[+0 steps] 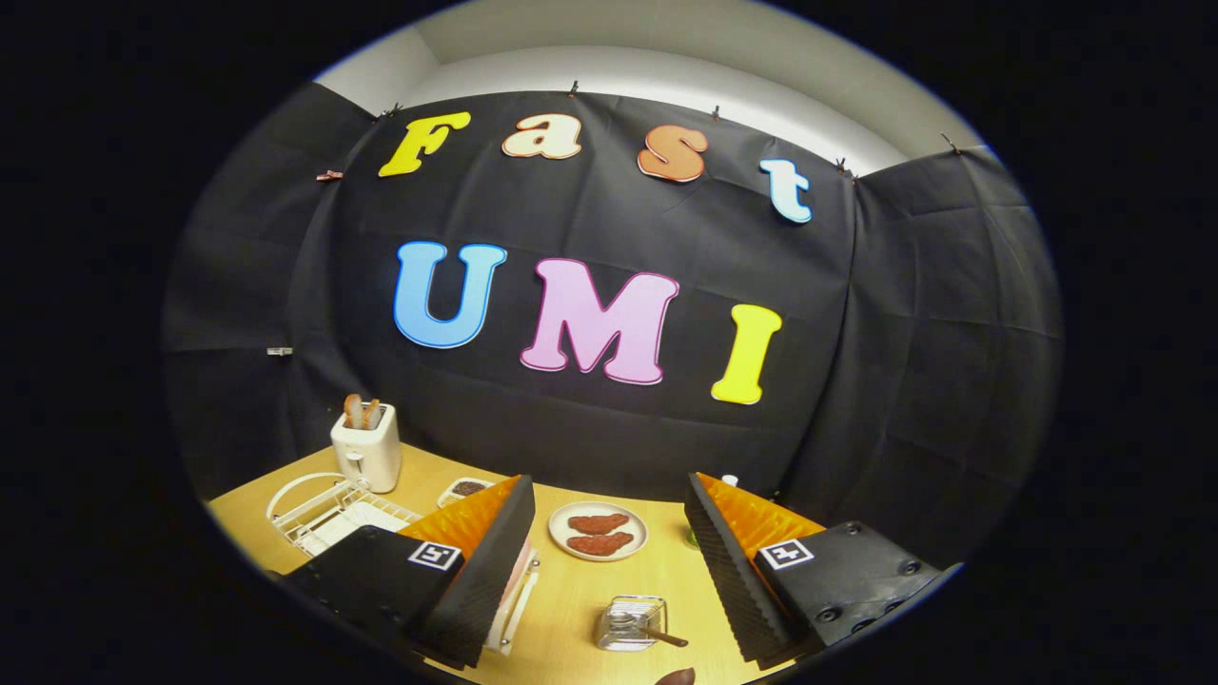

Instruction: Take the plate from the dish rack, then take the spoon from the basket and place it into the plate.

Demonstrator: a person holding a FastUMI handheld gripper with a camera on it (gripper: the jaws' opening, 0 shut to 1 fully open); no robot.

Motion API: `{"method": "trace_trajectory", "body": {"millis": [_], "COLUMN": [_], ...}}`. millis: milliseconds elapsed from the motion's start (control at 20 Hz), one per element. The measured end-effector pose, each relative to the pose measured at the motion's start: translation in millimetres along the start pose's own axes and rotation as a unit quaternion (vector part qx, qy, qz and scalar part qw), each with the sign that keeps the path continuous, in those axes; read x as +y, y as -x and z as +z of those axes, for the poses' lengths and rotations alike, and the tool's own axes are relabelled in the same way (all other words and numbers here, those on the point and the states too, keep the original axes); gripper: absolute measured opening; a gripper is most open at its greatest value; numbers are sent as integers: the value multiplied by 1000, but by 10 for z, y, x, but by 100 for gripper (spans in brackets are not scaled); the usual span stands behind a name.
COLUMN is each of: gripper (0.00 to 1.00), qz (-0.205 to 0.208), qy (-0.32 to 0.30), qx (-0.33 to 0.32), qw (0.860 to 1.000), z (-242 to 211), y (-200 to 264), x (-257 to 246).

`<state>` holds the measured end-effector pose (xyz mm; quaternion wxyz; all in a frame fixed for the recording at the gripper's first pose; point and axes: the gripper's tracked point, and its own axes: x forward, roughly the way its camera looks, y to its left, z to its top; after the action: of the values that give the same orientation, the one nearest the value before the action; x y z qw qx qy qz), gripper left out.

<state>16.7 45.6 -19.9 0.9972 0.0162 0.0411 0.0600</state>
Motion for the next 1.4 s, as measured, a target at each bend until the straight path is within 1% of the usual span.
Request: {"method": "trace_trajectory", "body": {"millis": [100,200,350,500,650,750,800,1000,1100,1200,1250,1400], "gripper": [98,97,98,98,98,96,94,81,73,52,41,36], "qz": [25,59,78,72,65,60,54,17,-1,-21,-39,-49], "qy": [4,-3,-24,-46,-71,-82,-82,-49,-34,-19,-10,-1], "qx": [29,70,157,248,329,369,383,430,442,456,458,466], "qw": [999,996,984,965,939,924,918,901,897,890,888,883], "z": [-127,-284,-656,-1038,-1399,-1606,-1698,-2100,-2235,-2328,-2355,-2299], "y": [-88,-180,-334,-480,-622,-730,-785,-904,-945,-950,-970,-971], "x": [141,352,545,688,861,976,1016,1030,1026,985,922,978]}}
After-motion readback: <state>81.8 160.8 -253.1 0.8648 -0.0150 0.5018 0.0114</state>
